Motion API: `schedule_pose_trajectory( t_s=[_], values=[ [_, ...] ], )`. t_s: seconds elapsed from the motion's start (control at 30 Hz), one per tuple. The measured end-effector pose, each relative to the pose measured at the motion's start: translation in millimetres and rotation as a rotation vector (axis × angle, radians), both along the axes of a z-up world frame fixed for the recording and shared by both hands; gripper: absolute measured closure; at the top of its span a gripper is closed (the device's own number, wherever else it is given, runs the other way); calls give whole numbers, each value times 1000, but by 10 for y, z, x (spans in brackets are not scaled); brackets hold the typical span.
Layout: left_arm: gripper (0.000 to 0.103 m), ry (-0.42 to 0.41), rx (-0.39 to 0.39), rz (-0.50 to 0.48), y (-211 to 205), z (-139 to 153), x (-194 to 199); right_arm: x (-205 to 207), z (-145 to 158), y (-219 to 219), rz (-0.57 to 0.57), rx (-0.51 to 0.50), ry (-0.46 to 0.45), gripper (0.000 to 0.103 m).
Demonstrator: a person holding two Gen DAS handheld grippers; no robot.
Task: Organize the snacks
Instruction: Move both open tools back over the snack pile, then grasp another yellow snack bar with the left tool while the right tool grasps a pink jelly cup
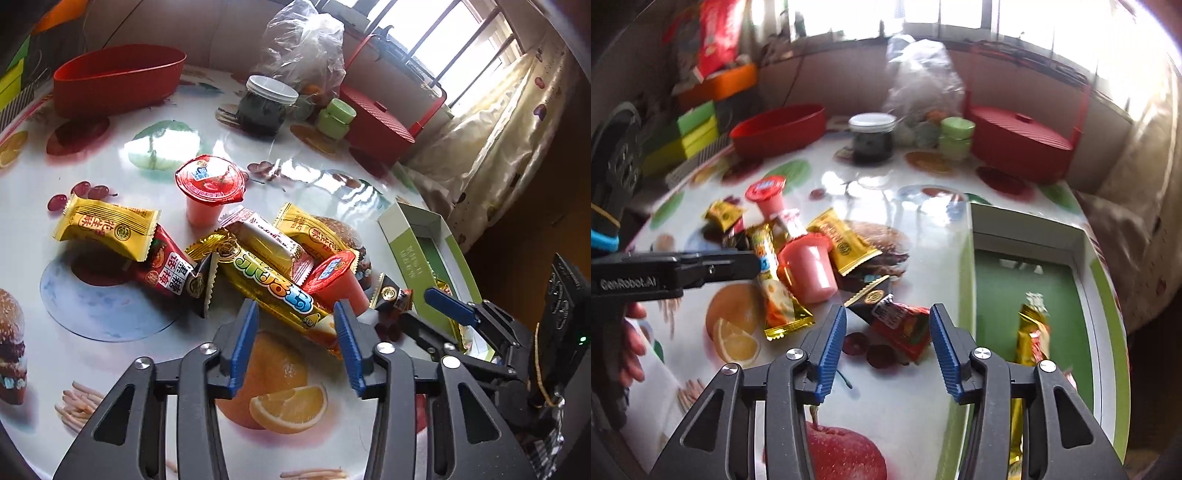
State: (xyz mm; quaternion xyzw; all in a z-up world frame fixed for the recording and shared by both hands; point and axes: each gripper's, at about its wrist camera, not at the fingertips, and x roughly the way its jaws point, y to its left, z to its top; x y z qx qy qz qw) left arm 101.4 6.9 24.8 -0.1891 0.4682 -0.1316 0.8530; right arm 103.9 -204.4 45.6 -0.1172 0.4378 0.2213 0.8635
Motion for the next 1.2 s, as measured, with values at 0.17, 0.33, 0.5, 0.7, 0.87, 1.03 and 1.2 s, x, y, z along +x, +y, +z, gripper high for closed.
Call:
schedule_pose_trajectory(
  t_s=[0.17,0.33,0.5,0.7,0.87,1.03,1.2],
  values=[
    [50,28,-1,18,14,-67,60,103,-104,66,26,-46,30,56],
    [50,46,-9,44,18,-112,130,125,-193,130,50,-73,73,56],
    [50,55,-14,56,13,-123,196,81,-229,158,49,-29,97,56],
    [50,53,4,60,-2,-122,196,109,-203,147,22,32,114,57],
    [50,52,27,70,25,-116,166,130,-185,136,-20,37,100,71],
    [50,54,33,78,97,-113,111,77,-195,156,-15,74,116,85],
    [50,59,33,83,145,-109,79,-24,-208,267,24,101,132,88]
  ],
)
